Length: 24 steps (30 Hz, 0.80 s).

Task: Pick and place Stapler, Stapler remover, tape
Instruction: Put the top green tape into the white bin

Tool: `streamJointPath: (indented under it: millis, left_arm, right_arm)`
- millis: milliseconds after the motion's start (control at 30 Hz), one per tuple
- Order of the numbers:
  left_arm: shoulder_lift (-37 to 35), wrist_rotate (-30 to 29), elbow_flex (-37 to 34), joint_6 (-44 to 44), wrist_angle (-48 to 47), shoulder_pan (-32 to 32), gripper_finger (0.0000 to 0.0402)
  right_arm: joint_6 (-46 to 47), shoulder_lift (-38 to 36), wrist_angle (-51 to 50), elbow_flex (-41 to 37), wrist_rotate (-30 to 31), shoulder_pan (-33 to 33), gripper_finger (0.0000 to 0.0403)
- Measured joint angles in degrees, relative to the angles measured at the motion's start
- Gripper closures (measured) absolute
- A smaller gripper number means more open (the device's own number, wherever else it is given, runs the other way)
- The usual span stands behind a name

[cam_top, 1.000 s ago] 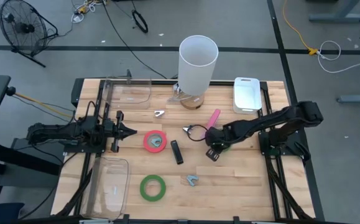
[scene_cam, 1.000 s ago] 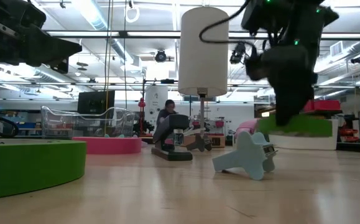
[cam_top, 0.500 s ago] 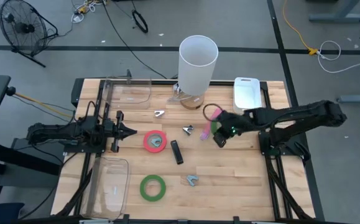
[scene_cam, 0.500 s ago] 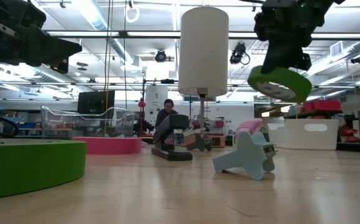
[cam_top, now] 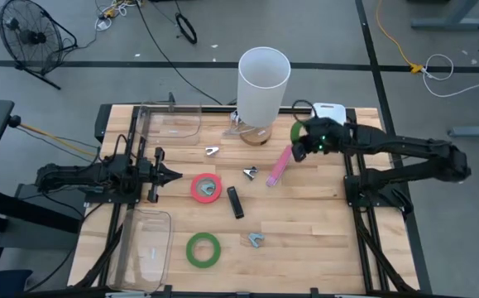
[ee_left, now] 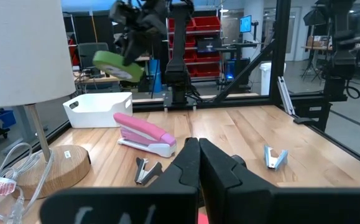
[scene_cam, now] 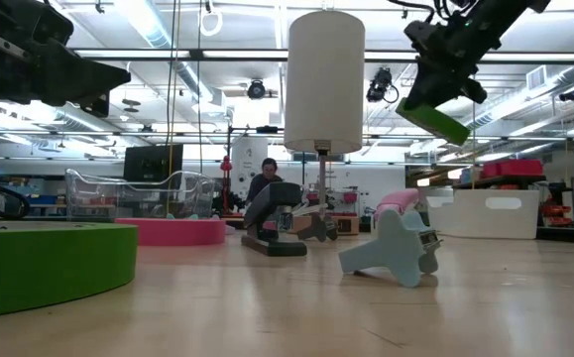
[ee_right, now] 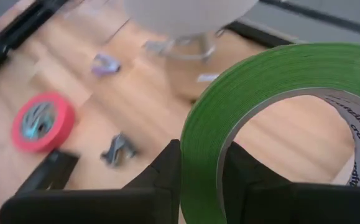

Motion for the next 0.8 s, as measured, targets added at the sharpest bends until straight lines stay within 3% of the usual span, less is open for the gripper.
streamJointPath:
  millis: [133,467,800]
  left_arm:
    - [0.00,0.00,0.00,0.02,0.00,-0.01,0.0399]
    - [-0.01,0.00,0.02,0.02,0.01,0.00,0.0399]
    - [0.00,0.00,0.00,0.02,0.01,-0.02,0.0399]
  right_arm:
    - [-2.71,-0.13,0.66,0.00,1.94,-5.57,0.0337]
    - [-8.40,-0.13,1.38,0.00,13.47,-17.92,0.0337]
    - [-12.27,-0.11,3.51,0.04,16.33,-26.97,0.0337]
